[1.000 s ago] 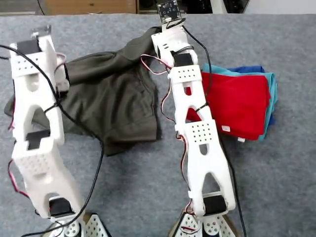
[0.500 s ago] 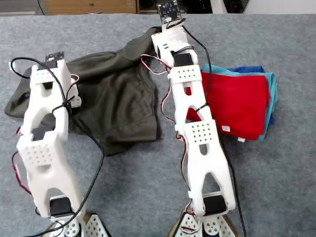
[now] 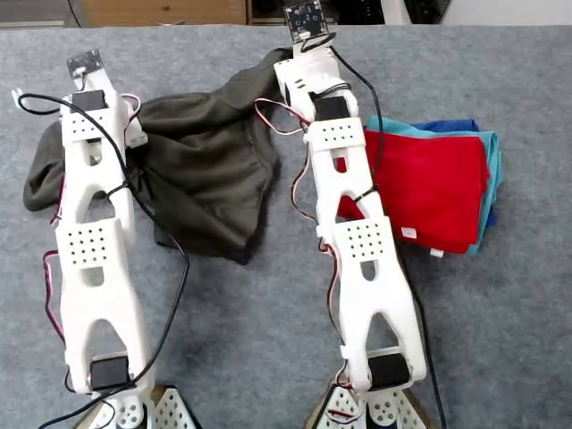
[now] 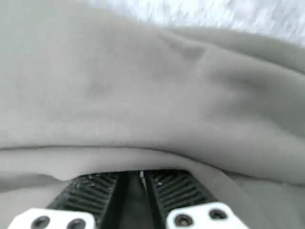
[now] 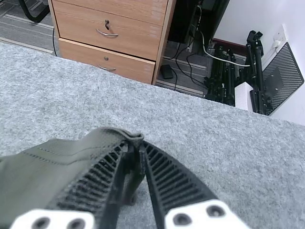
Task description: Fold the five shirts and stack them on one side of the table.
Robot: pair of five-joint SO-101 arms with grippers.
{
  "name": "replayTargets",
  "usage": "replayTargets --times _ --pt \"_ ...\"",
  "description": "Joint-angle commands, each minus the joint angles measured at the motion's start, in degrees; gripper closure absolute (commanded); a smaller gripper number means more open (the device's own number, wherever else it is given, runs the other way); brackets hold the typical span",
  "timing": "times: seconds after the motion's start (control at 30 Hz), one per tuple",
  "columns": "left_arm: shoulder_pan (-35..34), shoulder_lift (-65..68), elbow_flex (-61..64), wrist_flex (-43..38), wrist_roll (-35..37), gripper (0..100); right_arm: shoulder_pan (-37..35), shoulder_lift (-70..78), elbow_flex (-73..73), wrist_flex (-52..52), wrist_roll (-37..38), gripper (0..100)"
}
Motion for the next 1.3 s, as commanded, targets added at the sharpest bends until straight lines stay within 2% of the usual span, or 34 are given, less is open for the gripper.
replayTargets --times 0.0,0.13,0.23,0.4,0.5,0.63,0.83,1.03,1.13,1.27 --pt "0.53 -0.31 -8.53 1.67 0.62 98 0.22 -0.84 -3.03 -0.35 -0.35 99.7" --pt "0.35 -1.89 -19.16 13.71 0.00 98 0.22 -0.84 -3.03 -0.35 -0.26 99.7" --pt "0.09 -1.89 -29.01 22.33 -3.52 98 0.22 -0.84 -3.03 -0.35 -0.26 99.7" --pt "-1.32 -4.79 -30.51 22.86 -7.82 98 0.13 -0.84 -3.03 -0.44 -0.26 99.7" --pt "-2.55 -8.92 -27.25 22.95 -10.11 98 0.13 -0.84 -2.95 -1.14 -0.26 99.7" --pt "-5.45 -18.59 -14.42 22.95 -13.89 98 0.13 -0.84 -2.95 -1.14 -0.26 99.7" --pt "-6.07 -36.00 19.60 22.24 -18.37 98 0.13 -0.84 -2.95 -1.14 -0.26 99.7" --pt "-5.10 -45.58 50.11 7.30 -16.00 98 0.13 -0.84 -2.95 -1.14 -0.26 99.7" --pt "-4.22 -48.92 59.34 -0.70 -13.27 98 0.13 -0.84 -2.95 -1.14 -0.26 99.7" --pt "-4.57 -50.68 64.44 -10.81 -10.02 98 0.13 -0.84 -2.95 -1.14 -0.26 99.7"
